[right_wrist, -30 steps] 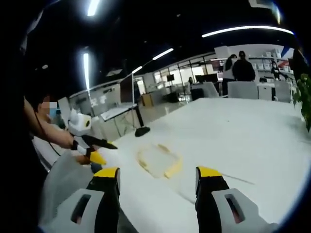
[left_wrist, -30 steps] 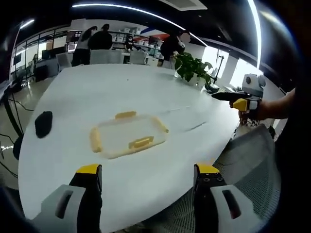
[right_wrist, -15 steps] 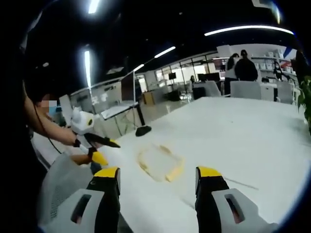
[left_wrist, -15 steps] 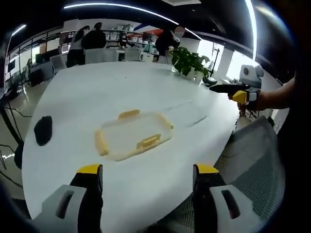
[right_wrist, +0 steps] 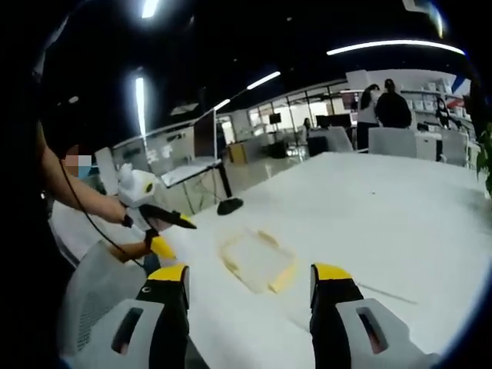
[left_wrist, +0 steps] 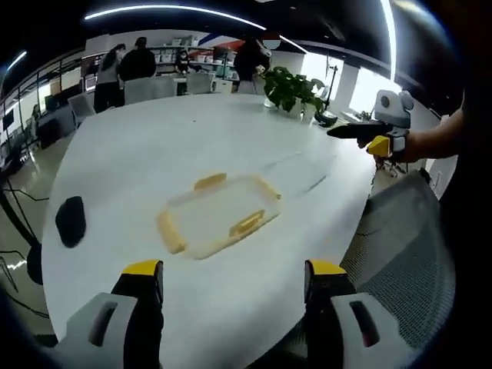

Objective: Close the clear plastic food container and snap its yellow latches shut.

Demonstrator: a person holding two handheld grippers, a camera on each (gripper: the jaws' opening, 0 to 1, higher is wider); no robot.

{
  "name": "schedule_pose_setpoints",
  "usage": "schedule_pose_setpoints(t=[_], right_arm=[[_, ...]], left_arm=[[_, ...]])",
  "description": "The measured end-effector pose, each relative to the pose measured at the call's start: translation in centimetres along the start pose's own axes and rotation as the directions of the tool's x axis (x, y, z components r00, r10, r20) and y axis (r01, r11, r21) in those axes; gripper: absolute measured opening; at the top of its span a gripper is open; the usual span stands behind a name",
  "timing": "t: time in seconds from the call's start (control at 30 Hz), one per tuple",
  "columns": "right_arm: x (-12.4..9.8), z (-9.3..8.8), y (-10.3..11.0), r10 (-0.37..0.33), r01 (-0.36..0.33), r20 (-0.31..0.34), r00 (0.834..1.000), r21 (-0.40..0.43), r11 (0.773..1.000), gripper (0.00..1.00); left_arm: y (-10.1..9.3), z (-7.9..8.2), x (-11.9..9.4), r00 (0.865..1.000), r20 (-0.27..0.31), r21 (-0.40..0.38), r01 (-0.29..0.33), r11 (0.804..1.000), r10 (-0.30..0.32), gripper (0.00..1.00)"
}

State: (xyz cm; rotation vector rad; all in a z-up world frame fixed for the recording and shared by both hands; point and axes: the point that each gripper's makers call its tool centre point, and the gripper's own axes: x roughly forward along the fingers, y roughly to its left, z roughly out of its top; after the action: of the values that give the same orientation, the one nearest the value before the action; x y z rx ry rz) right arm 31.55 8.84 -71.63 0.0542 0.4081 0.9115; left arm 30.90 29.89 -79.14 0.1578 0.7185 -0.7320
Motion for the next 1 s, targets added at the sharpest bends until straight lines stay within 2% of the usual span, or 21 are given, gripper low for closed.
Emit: schedule_pose_setpoints(t=[0.23, 0.47, 1.0], right_arm=[[0.7, 0.2, 0.3, -0.001, 0.001, -0.001, 1.000, 0.003, 1.000, 0.63], [1.1, 0.0, 0.5, -0.001, 0.001, -0.011, 1.000, -0.004, 1.000, 0.62], [2.3, -0.5, 0.4, -0.012, 0.011, -0.040, 0.999, -0.020, 1.000, 0.61]], left_arm=[[0.1, -0.6, 0.3, 0.999, -0.041, 0.071, 0.029, 0.997, -0.026, 0.75], [0.7, -0.5, 0.3, 0.999, -0.040, 0.065, 0.040, 0.997, -0.037, 0.75], [1.4, -1.2, 0.8, 0.993, -0.098, 0.145, 0.087, 0.986, -0.074, 0.74]])
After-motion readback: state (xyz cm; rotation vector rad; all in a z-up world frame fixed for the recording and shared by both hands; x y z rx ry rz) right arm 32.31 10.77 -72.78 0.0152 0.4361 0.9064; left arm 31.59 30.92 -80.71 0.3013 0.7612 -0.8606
